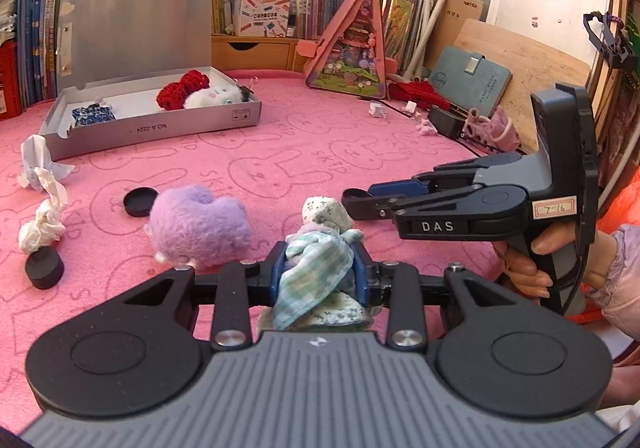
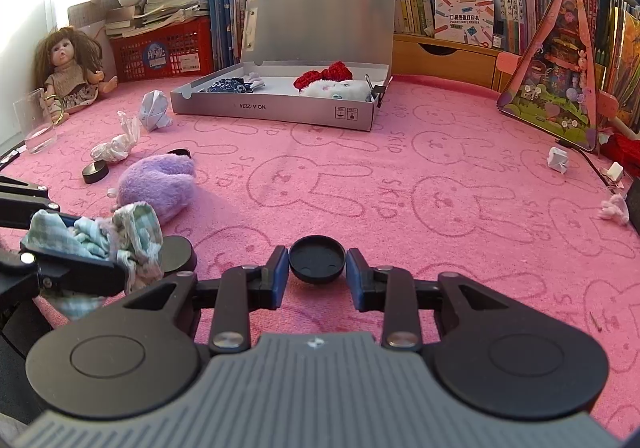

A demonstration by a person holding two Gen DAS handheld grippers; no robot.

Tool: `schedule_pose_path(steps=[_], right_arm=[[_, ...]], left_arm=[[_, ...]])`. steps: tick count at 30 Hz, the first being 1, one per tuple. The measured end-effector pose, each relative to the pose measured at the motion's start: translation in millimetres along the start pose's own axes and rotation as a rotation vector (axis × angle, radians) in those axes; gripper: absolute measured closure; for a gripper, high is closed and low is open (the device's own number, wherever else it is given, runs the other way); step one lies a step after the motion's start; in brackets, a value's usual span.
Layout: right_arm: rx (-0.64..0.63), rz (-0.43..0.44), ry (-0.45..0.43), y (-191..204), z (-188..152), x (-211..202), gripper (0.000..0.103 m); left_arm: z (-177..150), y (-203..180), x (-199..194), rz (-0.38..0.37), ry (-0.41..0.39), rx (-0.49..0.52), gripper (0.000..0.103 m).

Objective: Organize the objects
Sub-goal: 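Grasp the green checked cloth with the left gripper while the right gripper grasps a black lid, then carry the cloth with the left gripper while the right gripper carries the black lid into the box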

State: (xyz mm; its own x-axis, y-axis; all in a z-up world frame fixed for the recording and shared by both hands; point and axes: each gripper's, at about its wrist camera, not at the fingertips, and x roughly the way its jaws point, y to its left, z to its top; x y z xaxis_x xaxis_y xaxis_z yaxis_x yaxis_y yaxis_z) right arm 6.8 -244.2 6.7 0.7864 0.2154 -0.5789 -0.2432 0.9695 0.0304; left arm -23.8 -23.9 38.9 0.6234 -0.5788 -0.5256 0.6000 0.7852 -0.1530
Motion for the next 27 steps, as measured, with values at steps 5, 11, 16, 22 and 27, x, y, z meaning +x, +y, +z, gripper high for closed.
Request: schedule_pose_path(steps=[5, 11, 16, 22, 27], right_arm=[[0.020, -0.008, -0.009, 0, 10, 5, 0.067], [0.046, -0.016, -0.020, -1, 28, 11, 0.067], [0.063, -0.029, -0.029, -4, 46, 18, 0.067], [0.107, -0.049, -0.034, -13, 70, 29, 0.067], [0.133, -0.055, -0.038, -20, 87, 39, 0.067]], left_arm=[[18, 24, 0, 0.158, -0.016, -0.039, 0.065], [39, 57, -5, 0.250, -0.067, -0.105, 0.065], [59, 76, -5, 0.286, -0.107, -0.127, 0.064], [82, 99, -2, 0.339, -0.145, -0.134, 0.064], [96, 119, 6, 0.363, -0.155, -0.167, 0.064]])
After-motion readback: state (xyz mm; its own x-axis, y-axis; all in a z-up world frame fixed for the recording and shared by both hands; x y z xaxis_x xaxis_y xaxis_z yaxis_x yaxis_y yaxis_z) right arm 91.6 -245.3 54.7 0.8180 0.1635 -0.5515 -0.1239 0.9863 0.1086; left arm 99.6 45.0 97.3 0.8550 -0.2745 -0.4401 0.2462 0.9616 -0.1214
